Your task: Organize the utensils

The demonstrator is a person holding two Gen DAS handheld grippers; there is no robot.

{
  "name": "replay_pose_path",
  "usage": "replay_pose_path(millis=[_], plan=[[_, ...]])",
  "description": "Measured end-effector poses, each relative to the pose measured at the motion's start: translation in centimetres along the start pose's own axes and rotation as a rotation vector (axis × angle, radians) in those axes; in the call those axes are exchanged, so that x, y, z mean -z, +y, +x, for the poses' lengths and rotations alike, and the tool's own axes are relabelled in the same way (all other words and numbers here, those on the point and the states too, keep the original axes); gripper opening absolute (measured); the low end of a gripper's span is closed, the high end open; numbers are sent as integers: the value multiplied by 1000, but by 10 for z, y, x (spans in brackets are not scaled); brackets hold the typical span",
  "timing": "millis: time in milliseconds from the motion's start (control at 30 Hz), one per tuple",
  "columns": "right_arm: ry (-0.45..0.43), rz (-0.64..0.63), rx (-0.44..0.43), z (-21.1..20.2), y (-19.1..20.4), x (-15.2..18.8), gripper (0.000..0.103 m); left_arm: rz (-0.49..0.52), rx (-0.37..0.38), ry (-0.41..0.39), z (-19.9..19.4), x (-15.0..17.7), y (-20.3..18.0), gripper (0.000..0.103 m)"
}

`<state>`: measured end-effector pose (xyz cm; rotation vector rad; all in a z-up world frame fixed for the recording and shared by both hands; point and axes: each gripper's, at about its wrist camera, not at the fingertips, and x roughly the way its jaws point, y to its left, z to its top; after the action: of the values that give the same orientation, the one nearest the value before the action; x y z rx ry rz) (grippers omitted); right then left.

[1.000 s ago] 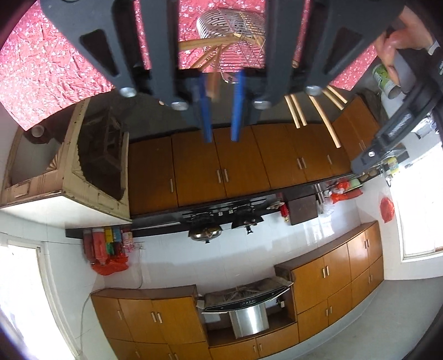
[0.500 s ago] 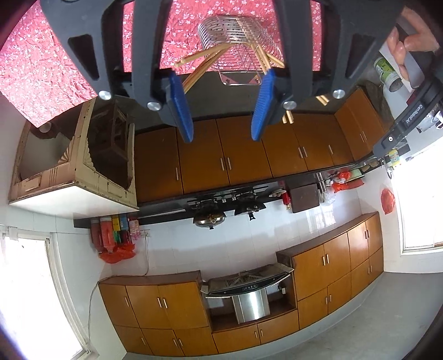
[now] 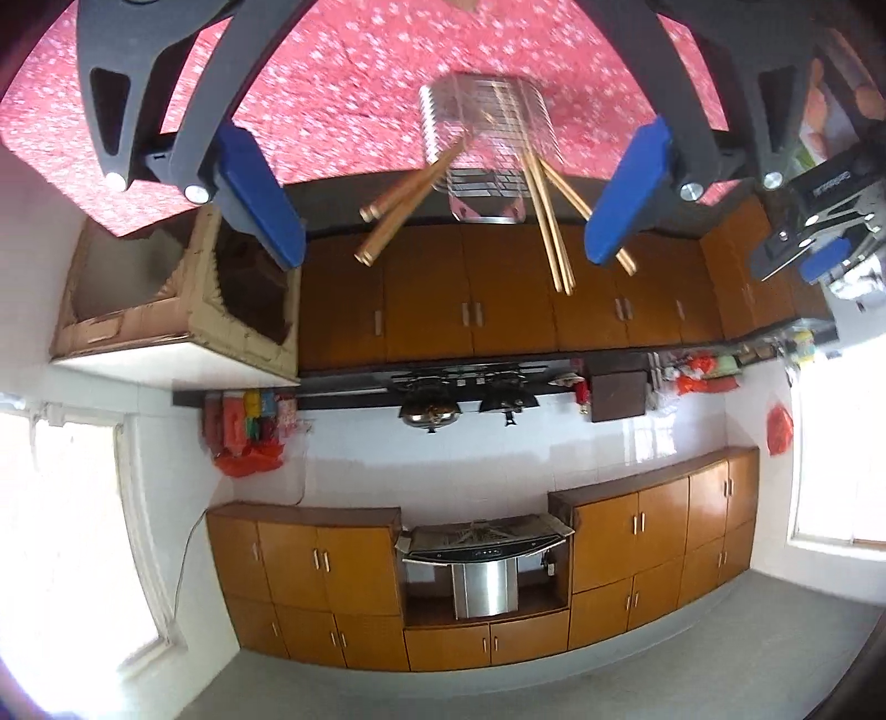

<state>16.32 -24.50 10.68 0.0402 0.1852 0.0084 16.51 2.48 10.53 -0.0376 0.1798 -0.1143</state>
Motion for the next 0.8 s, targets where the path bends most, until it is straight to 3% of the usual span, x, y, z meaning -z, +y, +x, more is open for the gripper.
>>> replay_pose_path(millis=[333,600,800], plan=[[40,16,-14,-41,10,78,99,2,17,14,-49,69,-1,101],[24,-14,-9,-62,16,103,99,-5,-37,-8,-73,92,-2,101],[19,-29,-1,-72,16,115,99,-1,-44,27,-75,109,-5,101]])
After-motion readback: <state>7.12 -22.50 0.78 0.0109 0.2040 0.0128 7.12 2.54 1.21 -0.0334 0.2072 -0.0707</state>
